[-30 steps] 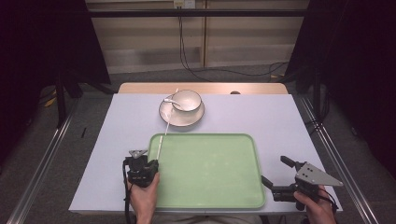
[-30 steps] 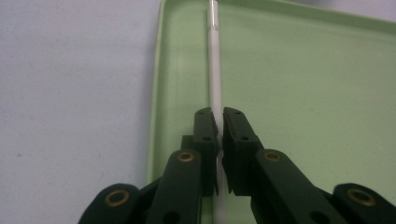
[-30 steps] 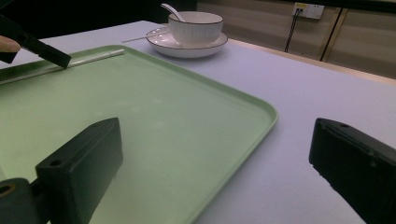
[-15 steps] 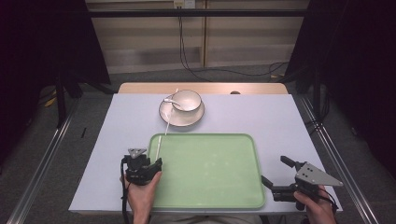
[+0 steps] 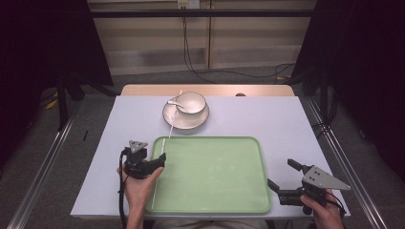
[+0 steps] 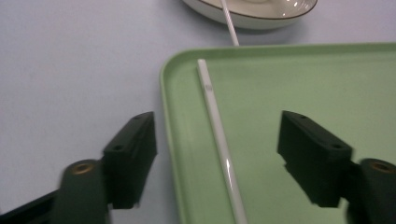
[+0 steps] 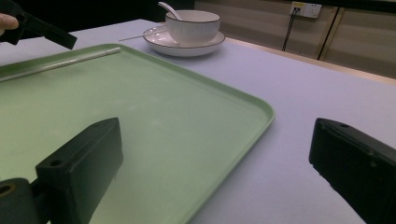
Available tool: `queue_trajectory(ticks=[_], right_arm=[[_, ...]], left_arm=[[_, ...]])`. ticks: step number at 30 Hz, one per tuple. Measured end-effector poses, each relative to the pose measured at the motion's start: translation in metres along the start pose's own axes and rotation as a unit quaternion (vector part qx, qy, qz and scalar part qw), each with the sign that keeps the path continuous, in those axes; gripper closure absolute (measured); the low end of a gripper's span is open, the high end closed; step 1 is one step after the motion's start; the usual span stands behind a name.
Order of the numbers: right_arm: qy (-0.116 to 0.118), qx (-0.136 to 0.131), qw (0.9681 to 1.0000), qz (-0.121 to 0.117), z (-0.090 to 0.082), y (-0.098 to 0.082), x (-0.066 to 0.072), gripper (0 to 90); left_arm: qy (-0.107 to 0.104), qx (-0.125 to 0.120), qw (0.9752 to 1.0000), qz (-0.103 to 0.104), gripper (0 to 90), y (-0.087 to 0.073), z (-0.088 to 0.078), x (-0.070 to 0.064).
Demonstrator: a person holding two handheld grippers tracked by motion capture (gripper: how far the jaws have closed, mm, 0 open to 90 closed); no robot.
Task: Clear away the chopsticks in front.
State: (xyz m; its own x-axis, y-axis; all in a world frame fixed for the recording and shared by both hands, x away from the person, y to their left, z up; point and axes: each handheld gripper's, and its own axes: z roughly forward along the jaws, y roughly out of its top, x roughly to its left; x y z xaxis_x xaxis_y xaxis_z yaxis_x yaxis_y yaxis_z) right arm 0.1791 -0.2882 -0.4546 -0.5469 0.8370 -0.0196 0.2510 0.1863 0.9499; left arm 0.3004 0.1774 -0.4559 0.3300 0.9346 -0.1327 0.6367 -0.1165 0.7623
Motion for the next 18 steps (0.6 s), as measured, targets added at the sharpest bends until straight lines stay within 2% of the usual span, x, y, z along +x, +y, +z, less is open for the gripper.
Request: queue_trajectory(ticks=[2, 3, 6, 8, 12, 14, 15, 17, 18], right_arm=[[-0.001, 0.0, 1.0, -0.001, 0.0, 0.0, 0.0, 2.1], [-0.004, 0.001, 1.0, -0.001, 0.0, 0.0, 0.001, 2.1], [-0.003, -0.001, 1.0, -0.001, 0.0, 0.0, 0.0, 2.1], [-0.003, -0.001, 1.0, -0.001, 0.0, 0.0, 0.0, 2.2], [-0.003, 0.0, 1.0, -0.001, -0.001, 0.0, 0.0, 2.1], [-0.002, 0.001, 1.0, 0.001, -0.001, 0.0, 0.0, 2.1], [-0.002, 0.001, 1.0, 0.001, -0.001, 0.0, 0.0, 2.1], [-0.002, 0.0, 1.0, -0.001, 0.0, 0.0, 0.0, 2.2], [-0.002, 0.0, 1.0, -0.001, 0.0, 0.0, 0.0, 2.2]], left_arm=[[-0.019, -0.013, 0.9997, 0.006, 20.1, 0.006, 0.002, 0.003], [-0.027, -0.019, 0.9994, 0.009, 15.1, 0.008, 0.003, 0.003], [-0.037, -0.027, 0.9988, 0.019, 11.3, 0.018, 0.006, 0.004], [-0.046, -0.023, 0.9984, 0.022, 9.9, 0.024, 0.009, 0.004], [-0.066, -0.036, 0.9968, 0.025, 7.8, 0.033, 0.015, 0.004], [-0.069, -0.029, 0.9966, 0.033, 5.8, 0.038, 0.018, 0.005], [-0.074, -0.028, 0.9959, 0.045, 5.8, 0.04, 0.02, 0.005], [-0.093, -0.041, 0.994, 0.041, 6.7, 0.043, 0.022, 0.006], [-0.092, -0.041, 0.9941, 0.041, 7.5, 0.044, 0.024, 0.007]])
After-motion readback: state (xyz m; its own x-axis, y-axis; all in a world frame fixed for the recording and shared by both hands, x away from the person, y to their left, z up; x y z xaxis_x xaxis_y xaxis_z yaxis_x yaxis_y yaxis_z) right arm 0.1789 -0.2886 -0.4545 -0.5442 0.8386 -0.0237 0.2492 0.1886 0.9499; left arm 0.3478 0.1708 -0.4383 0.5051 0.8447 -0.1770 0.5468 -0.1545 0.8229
